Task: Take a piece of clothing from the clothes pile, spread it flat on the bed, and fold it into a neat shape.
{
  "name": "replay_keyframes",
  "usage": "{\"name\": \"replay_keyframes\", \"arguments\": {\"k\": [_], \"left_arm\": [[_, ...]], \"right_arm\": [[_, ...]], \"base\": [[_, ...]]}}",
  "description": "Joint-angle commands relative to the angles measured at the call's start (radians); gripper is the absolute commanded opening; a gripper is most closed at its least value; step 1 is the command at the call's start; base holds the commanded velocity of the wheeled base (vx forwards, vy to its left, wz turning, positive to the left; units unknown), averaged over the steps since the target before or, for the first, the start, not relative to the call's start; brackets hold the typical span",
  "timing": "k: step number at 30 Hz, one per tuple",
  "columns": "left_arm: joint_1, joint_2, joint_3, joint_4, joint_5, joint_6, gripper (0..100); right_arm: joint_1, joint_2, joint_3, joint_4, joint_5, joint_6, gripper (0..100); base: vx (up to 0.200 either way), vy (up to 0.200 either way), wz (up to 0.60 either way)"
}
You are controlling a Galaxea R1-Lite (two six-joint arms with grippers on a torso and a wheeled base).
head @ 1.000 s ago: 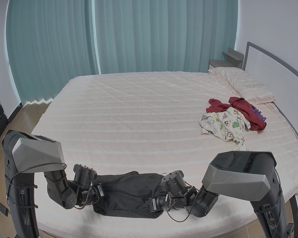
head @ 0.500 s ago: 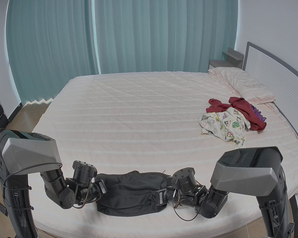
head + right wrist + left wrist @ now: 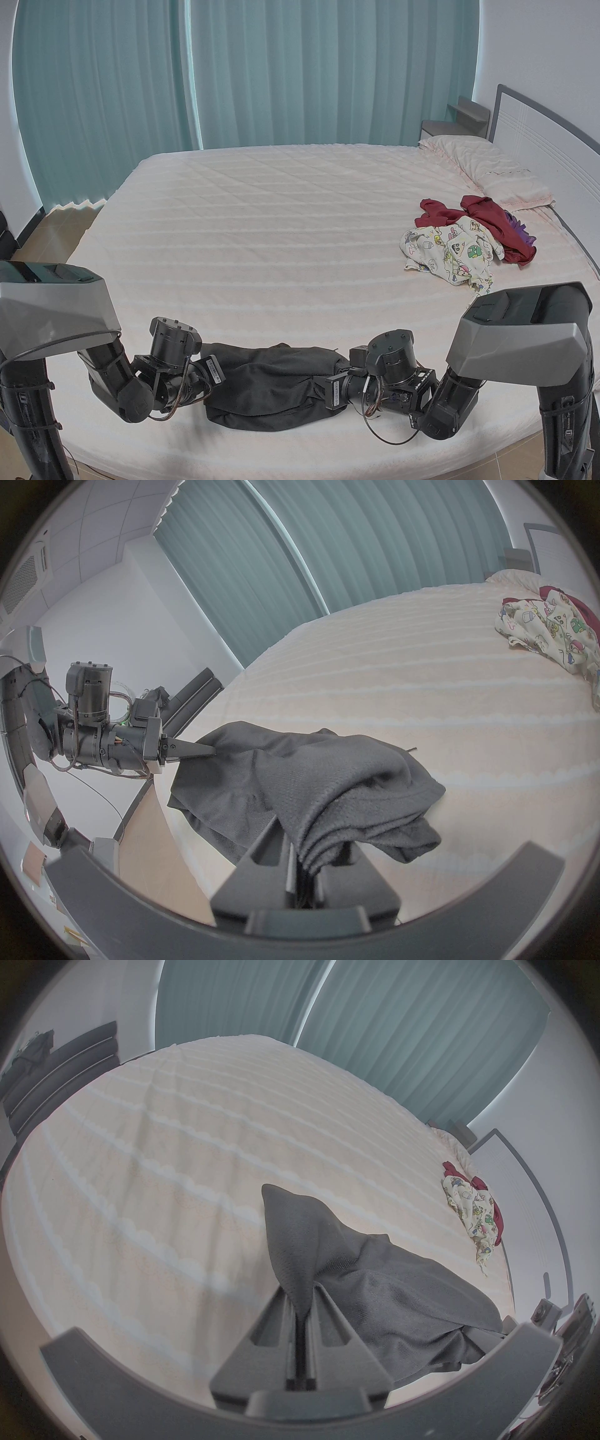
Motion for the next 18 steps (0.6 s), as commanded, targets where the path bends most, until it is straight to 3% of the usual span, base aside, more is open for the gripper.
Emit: {"name": "replay_keyframes", "arguments": {"k": [1, 3, 18], "left_arm": [[-0.003, -0.009, -0.004, -0.002, 0.001, -0.001, 0], [-0.004, -0.009, -0.003, 0.000, 0.002, -0.001, 0], [-0.044, -0.041, 0.012, 0.003, 0.004, -0.004, 0]], "right_arm": [[0.001, -0.012, 0.007, -0.002, 0.000, 0.000, 0], [-0.002, -0.015, 0.007, -0.004, 0.000, 0.000, 0], [-0.014, -0.064, 0.044, -0.008, -0.001, -0.001, 0]], "base": [[0.000, 0.000, 0.00], [0.000, 0.000, 0.00], [0.000, -0.200, 0.00]]}}
